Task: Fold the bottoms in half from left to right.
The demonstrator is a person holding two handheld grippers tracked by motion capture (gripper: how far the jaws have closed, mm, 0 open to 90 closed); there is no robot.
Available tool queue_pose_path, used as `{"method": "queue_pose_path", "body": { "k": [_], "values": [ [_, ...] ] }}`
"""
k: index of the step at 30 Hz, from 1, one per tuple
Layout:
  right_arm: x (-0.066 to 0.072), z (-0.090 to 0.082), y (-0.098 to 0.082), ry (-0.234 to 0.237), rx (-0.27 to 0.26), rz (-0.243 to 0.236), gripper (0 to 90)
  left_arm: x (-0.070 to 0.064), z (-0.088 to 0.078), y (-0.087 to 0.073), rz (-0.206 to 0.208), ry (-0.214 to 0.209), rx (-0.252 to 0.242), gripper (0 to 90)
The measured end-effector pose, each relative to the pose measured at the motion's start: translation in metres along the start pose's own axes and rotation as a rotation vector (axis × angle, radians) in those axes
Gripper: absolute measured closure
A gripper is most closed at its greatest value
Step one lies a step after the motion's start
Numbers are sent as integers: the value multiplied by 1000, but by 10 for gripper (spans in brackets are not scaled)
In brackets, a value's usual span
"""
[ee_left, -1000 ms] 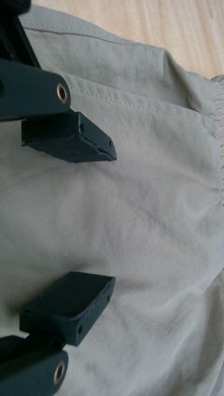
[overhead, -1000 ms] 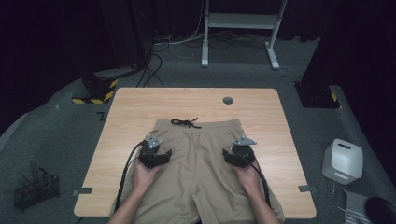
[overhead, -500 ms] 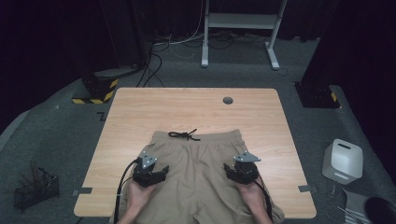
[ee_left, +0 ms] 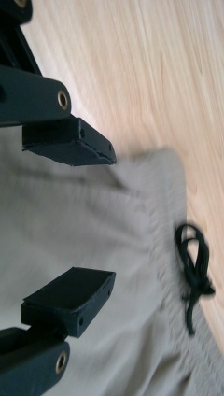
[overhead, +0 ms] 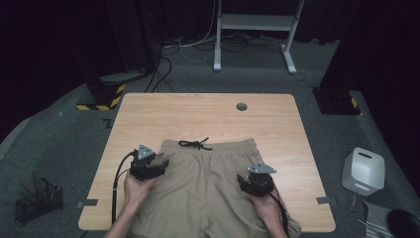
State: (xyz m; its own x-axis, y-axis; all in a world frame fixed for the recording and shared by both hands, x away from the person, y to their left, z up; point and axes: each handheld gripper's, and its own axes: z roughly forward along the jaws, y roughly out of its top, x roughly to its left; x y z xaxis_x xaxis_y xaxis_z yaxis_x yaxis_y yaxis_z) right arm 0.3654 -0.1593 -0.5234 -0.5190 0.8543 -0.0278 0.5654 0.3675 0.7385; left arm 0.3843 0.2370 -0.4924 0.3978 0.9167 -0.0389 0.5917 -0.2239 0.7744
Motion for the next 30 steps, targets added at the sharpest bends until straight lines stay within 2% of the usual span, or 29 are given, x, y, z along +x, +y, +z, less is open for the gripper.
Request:
{"method": "queue_pose_path", "body": {
  "k": [5,7,9,12,17,22,25,30],
  "values": [
    [0,0,0,-1,-1,-2,425,15,9,7,-20,2,16,356],
    [0,0,0,-2,-1,-3,425,20,14,8,-59,-20,2,352],
    [0,0,0,-3,-2,-5,425,23,19,7,-86,-28,9,360],
    [0,0,0,-2,-2,-4,425,27,30,3,-101,-30,47,386],
    [0,0,0,-3,-2,-5,425,26,38,0,-85,-18,87,430],
    [0,0,0,-3,-2,-6,425,26,39,-1,-45,16,92,463],
    [0,0,0,-3,-2,-7,425,26,39,-2,-6,35,93,526],
    [0,0,0,0,-2,-8,425,28,37,-2,-3,19,95,652]
  ]
}}
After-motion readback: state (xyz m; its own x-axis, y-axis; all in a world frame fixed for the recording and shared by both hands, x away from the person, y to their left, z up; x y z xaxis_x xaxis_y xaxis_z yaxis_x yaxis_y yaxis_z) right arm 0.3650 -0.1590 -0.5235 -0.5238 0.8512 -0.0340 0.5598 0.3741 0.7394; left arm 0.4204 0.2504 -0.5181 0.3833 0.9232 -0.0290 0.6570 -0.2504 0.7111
